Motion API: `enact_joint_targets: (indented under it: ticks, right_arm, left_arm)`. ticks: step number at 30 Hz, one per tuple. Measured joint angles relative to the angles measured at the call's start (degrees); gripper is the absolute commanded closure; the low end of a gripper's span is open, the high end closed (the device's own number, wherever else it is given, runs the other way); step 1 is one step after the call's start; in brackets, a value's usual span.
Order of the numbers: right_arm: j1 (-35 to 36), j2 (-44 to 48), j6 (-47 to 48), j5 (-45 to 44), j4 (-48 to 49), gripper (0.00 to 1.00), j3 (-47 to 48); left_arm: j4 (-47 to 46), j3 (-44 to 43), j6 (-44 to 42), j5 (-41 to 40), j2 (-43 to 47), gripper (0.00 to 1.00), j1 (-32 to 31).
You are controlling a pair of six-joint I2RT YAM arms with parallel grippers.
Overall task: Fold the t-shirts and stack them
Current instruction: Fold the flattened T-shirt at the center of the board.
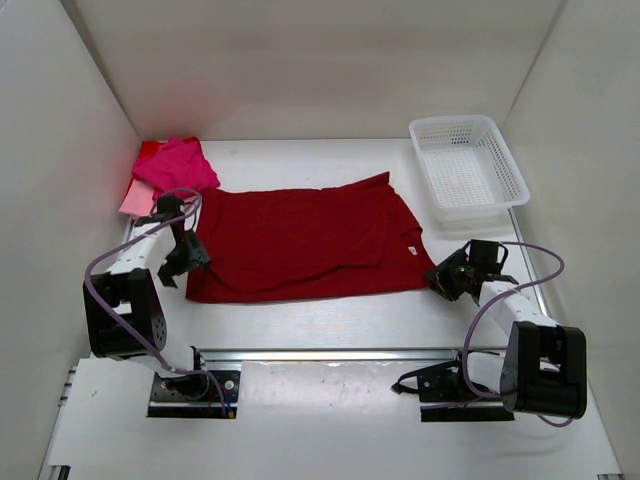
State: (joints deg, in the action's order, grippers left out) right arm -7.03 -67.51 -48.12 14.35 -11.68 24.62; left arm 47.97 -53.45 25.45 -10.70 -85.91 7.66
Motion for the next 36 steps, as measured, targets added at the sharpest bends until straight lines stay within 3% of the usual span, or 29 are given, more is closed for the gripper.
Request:
enact_joint_targets:
  ticks: [2, 4, 5, 9, 13, 18, 24, 36]
  right_arm:
    - [0.33, 0.00, 0.68, -0.57, -0.90, 0.61, 0.90]
    - [0.87, 0.00, 1.29, -1.22, -2.08, 0.60, 1.97]
    - [1.33, 0.00, 1.66, -1.46, -2.69, 0.61, 2.58]
    - [3.28, 0.00, 2.86, -2.10, -4.96, 0.61, 5.66]
    - [5.51, -0.02, 4.44, -3.26, -6.60, 0.66, 9.68]
    - [8.92, -1.42, 6.34, -2.89, -6.21, 0.91, 13.94]
    - [10.32, -1.86, 8.02, -2.27, -5.97, 0.73, 14.53]
    - [14.75, -3.32, 9.18, 4.83, -0.76, 0.72, 14.21]
  left_arm:
    - [0.44, -3.10, -0.09, -0.85, -0.13, 0.23, -2.05]
    - [0.61, -5.64, 0.00, -2.19, 0.00, 0.54, -4.09]
    - [0.63, -6.27, -0.04, -2.97, 0.17, 0.56, -5.05]
    - [1.36, -6.51, -1.36, -4.04, 1.05, 0.38, -6.88]
    - [-0.46, -5.55, -1.46, -2.43, 0.94, 0.34, -6.47]
    - [-1.75, -5.77, -1.20, -0.28, -1.57, 0.30, -5.46]
    - [-3.93, -6.58, -0.02, 1.99, -4.24, 0.33, -7.72]
    - [-6.82, -7.61, 0.31, -2.03, -9.88, 0.33, -6.23]
